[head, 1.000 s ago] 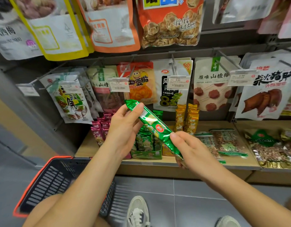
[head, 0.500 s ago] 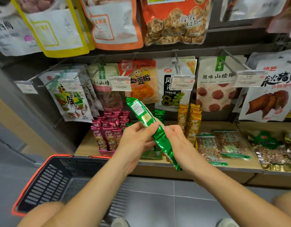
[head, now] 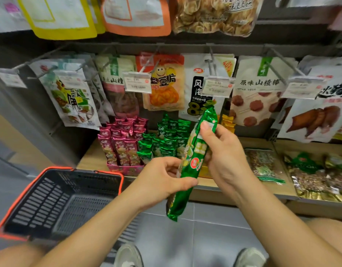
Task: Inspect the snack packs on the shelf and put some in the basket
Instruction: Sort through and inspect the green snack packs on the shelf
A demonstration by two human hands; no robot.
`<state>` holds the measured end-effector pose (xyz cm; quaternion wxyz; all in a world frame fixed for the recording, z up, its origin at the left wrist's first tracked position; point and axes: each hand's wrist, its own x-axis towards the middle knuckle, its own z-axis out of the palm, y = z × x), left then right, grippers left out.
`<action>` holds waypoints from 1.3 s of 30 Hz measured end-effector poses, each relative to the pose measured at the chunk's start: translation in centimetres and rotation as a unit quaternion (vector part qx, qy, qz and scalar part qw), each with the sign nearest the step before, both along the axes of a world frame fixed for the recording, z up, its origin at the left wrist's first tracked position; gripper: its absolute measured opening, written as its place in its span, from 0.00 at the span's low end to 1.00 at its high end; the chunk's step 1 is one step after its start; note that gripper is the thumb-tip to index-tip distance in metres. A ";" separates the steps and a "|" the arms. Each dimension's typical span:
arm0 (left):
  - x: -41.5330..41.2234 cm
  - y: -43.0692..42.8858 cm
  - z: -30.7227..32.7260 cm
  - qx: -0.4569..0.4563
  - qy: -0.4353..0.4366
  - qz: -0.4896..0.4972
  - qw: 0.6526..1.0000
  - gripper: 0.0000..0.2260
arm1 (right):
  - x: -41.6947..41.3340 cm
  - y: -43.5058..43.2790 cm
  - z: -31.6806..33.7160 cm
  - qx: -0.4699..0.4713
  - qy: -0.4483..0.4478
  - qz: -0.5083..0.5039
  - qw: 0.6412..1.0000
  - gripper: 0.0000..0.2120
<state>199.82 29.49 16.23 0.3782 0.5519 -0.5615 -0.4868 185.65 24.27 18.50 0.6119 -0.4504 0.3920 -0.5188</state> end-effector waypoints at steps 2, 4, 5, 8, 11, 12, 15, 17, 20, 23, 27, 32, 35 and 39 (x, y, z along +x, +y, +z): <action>0.0 0.6 -0.5 0.018 -0.002 -0.029 0.999 0.09 | -0.5 -0.4 0.0 0.025 -0.042 -0.016 0.999 0.07; 0.2 1.0 -0.8 0.025 -0.008 -0.058 0.998 0.10 | -0.9 -0.6 0.0 0.039 -0.066 -0.028 0.997 0.07; 0.4 1.1 -0.8 0.028 -0.017 -0.068 0.997 0.10 | -1.0 -0.7 0.0 0.042 -0.072 -0.035 0.996 0.07; 0.9 1.7 -0.8 0.051 -0.029 -0.089 0.994 0.12 | -1.4 -1.2 0.2 0.052 -0.104 -0.067 0.991 0.07; 1.0 2.1 -0.9 0.061 -0.072 -0.101 0.990 0.16 | -1.9 -1.5 0.1 0.068 -0.145 -0.085 0.983 0.07; 0.9 2.2 -1.1 0.043 -0.113 -0.094 0.988 0.16 | -2.0 -1.6 -0.1 0.072 -0.148 -0.086 0.983 0.08; 1.1 2.3 -1.6 -0.011 -0.214 -0.054 0.975 0.13 | -2.3 -1.7 -0.2 0.095 -0.132 -0.067 0.984 0.17; 1.6 2.1 -1.7 -0.062 -0.285 -0.044 0.955 0.10 | -2.5 -1.5 -0.2 0.089 -0.096 -0.046 0.990 0.19; 2.3 1.9 -1.5 -0.116 -0.369 -0.038 0.922 0.08 | -2.7 -1.1 -0.5 0.073 -0.058 -0.070 0.993 0.10; 2.6 1.3 -1.2 -0.070 -0.351 -0.038 0.933 0.12 | -3.0 -1.1 -0.5 0.084 -0.060 -0.080 0.991 0.05; 2.9 1.1 -0.9 0.097 -0.109 -0.111 0.983 0.21 | -3.0 -0.6 -0.4 0.054 -0.040 -0.043 0.997 0.06; 0.9 1.1 -1.3 0.031 -0.050 -0.083 0.995 0.19 | -2.0 0.7 -1.0 -0.005 -0.015 0.013 1.000 0.08; 0.1 1.0 -1.6 -0.002 -0.061 -0.030 0.998 0.18 | -1.7 1.0 -1.2 -0.004 -0.016 0.073 0.997 0.08; -0.2 1.2 -1.9 -0.022 -0.108 -0.042 0.993 0.18 | -1.4 1.4 -1.6 0.037 -0.021 0.118 0.992 0.22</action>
